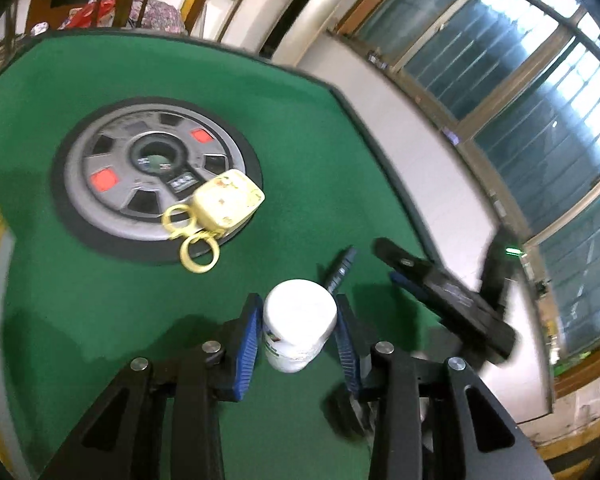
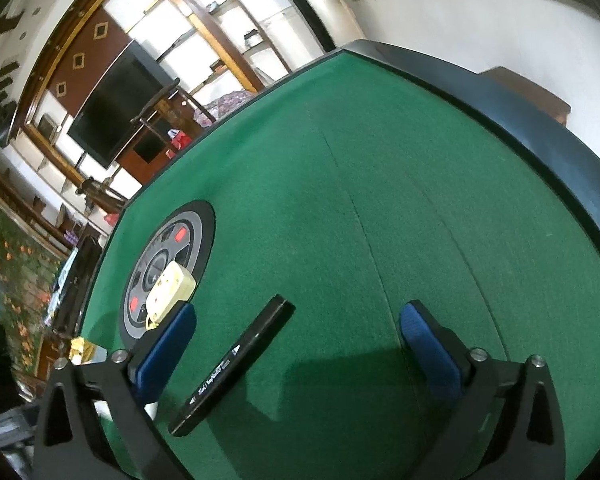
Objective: Organize rigid objects
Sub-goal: 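Close the left gripper around the white bottle, then lift the white bottle with the left gripper while the right gripper grasps the black marker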
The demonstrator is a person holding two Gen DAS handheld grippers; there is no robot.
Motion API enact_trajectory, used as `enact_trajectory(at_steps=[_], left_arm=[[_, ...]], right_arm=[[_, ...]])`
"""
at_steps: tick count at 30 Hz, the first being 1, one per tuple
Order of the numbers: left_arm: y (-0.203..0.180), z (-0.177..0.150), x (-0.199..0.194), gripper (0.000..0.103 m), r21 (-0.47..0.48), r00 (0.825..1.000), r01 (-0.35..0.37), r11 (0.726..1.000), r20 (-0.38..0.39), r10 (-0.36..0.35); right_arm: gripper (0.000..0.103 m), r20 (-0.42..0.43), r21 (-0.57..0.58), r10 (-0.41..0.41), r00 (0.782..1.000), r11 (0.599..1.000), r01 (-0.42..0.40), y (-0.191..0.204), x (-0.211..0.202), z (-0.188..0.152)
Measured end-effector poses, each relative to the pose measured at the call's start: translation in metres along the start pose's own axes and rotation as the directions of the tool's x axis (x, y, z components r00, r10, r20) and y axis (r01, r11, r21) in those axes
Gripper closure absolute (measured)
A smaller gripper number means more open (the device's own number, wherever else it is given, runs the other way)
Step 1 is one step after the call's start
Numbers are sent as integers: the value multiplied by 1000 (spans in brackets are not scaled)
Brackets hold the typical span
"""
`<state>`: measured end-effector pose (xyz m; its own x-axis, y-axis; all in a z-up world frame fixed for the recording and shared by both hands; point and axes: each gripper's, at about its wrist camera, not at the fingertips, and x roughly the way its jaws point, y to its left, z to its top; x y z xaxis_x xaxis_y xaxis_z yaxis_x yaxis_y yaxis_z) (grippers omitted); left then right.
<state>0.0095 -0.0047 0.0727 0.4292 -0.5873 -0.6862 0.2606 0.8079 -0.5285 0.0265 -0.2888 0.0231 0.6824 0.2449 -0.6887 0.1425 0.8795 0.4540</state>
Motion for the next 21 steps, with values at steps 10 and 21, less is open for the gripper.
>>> enact_trajectory(at_steps=[10,21], left_arm=[[27,-60,-104,66,-16,987,60,998,152,-57],[66,-96,-164,66,-27,956,53,998,292,-43]], right_arm=[[0,27,-35,1,1000,999,0,1,2,-1],[0,-273,-246,-280,920,945,214,75,38,-14]])
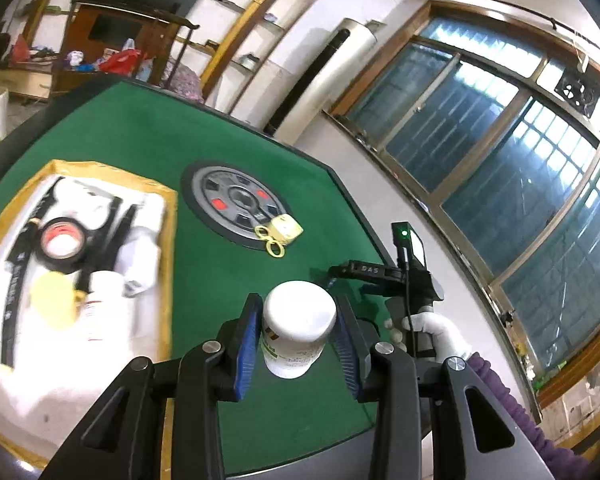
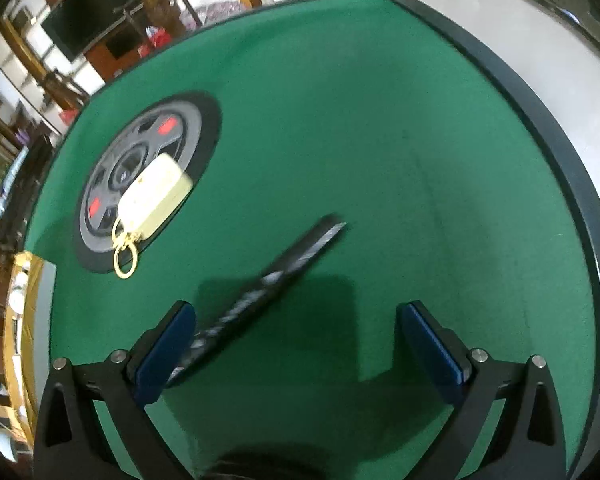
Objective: Organize rigid objects
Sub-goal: 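Lift the white bottle with the left gripper while the right gripper grasps the black marker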
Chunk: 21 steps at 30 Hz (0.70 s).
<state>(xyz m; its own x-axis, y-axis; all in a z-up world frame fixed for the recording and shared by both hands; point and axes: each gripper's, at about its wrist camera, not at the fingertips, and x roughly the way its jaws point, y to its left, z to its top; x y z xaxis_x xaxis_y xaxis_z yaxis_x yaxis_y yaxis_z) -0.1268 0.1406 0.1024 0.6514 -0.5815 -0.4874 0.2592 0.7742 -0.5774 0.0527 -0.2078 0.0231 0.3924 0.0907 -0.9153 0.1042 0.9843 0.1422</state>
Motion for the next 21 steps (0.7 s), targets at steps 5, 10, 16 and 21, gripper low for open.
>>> enact_trajectory(at_steps=[5,10,16,21], left_arm=[[23,-4,-30,66,-16,998,-38,999,51,38],[47,-5,-58,66,-46,991,-79,996,105,84],[61,-8,-63,66,-76,989,-84,994,114,92],[62,-9,-65,66,-73,987,-102,992,113,110]], right_arm=[[1,-9,-25,-167,986,986,167,32,16,6],[26,58,-28,-181,982,983,183,52,11,4],[88,58,-38,-73,996,996,76,54,-2,-4],[88,72,9,25,997,1000,-26,46,-11,-19]])
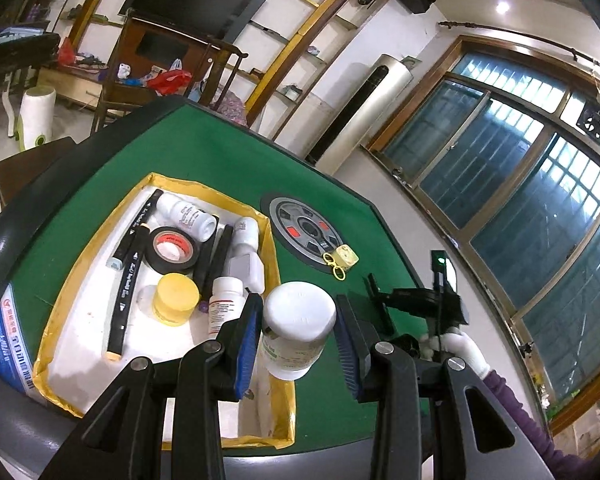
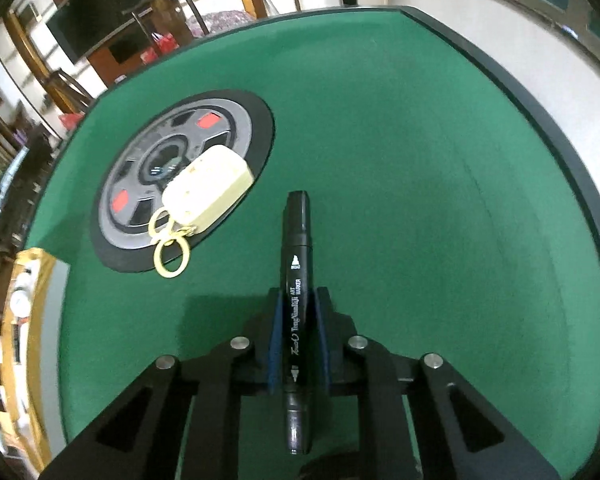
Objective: Organize rigid objects
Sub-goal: 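Lift the white bottle with the left gripper while the right gripper grasps the black marker, then carry the bottle over the tray with the left gripper while the right gripper carries the marker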
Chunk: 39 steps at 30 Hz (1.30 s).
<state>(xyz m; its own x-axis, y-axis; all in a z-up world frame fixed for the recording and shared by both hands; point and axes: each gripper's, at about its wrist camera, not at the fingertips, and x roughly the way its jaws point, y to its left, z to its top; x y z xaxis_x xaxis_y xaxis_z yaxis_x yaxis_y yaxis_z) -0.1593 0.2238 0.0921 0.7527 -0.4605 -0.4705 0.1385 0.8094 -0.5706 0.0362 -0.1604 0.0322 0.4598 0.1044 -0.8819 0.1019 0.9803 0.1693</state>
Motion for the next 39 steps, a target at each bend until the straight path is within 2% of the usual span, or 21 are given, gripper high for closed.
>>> enact_trajectory(at_steps=[4,12,18,22,26,29,35,39], left_arm=[[2,0,0,66,-4,1000,-21,1000,-2,21],[5,1,-4,66,-1,998,-54,999,-17,54],[16,0,-12,66,-19,996,-71,997,-50,70],[26,-1,-16,66,-49,993,-52,997,-107,47],[33,-3,-22,66,-52,989,-82,995,-124,75],[41,-3,-26,66,-64,988,-97,993,-128,88],[47,-8,-26,66,-46,979,-124,991,-167,115],[53,-12,-26,66,-28,970,-146,989,-199,138]], right_arm=[[88,23,6,91,996,996,-91,-3,-8,-8],[88,52,-51,287,957,957,-284,23,-39,-26],[88,10,-114,451,893,887,-447,65,-61,-45],[88,-47,-179,534,844,827,-533,113,-66,-57],[88,-113,-228,581,806,774,-591,153,-71,-74],[88,-172,-262,595,785,740,-619,186,-67,-89],[88,-261,-300,593,761,700,-648,234,-54,-114],[88,-292,-323,579,761,690,-648,257,-46,-126]])
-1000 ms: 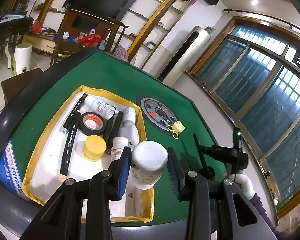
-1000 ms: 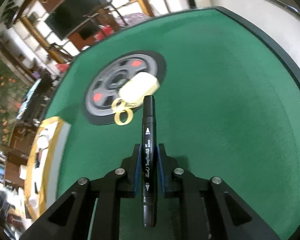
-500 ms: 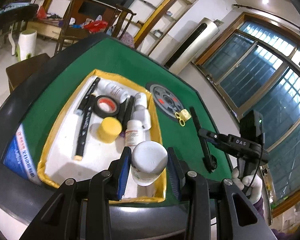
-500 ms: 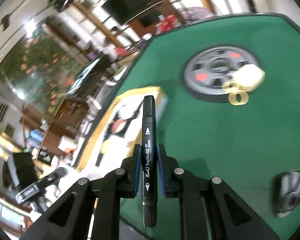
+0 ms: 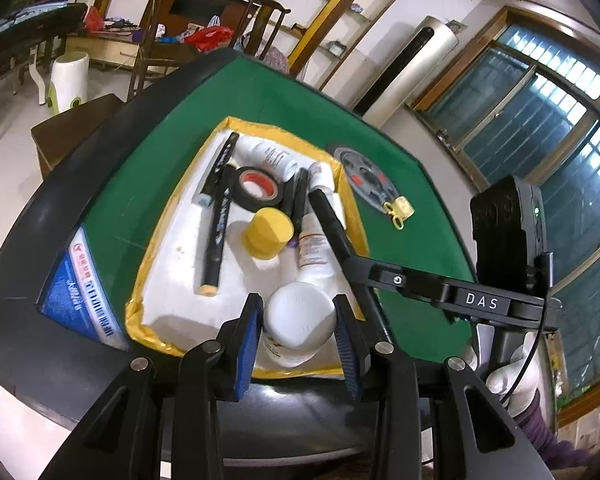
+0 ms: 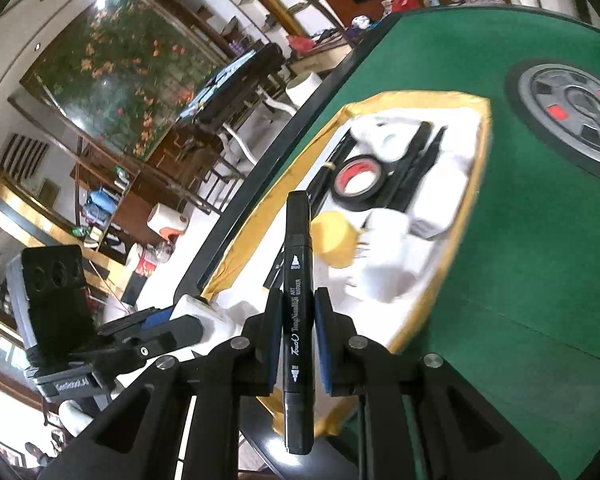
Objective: Organize rigid objects
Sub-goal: 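Carry the bottle over the tray with the left gripper while the right gripper carries the marker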
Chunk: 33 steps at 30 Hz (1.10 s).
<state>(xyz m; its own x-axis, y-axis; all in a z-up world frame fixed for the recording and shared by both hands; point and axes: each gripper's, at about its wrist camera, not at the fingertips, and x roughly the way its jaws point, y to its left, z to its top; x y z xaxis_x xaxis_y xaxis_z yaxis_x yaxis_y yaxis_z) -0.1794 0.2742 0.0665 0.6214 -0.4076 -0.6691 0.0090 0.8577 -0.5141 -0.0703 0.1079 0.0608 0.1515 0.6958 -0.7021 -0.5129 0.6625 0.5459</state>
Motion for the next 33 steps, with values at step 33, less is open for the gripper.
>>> enact_trajectory(at_steps=[33], left_arm=[[15,10,55,66,36,977,-211,977,-31,212]], right_arm=[[88,122,-310,-439,890,835,455,38,45,-18]])
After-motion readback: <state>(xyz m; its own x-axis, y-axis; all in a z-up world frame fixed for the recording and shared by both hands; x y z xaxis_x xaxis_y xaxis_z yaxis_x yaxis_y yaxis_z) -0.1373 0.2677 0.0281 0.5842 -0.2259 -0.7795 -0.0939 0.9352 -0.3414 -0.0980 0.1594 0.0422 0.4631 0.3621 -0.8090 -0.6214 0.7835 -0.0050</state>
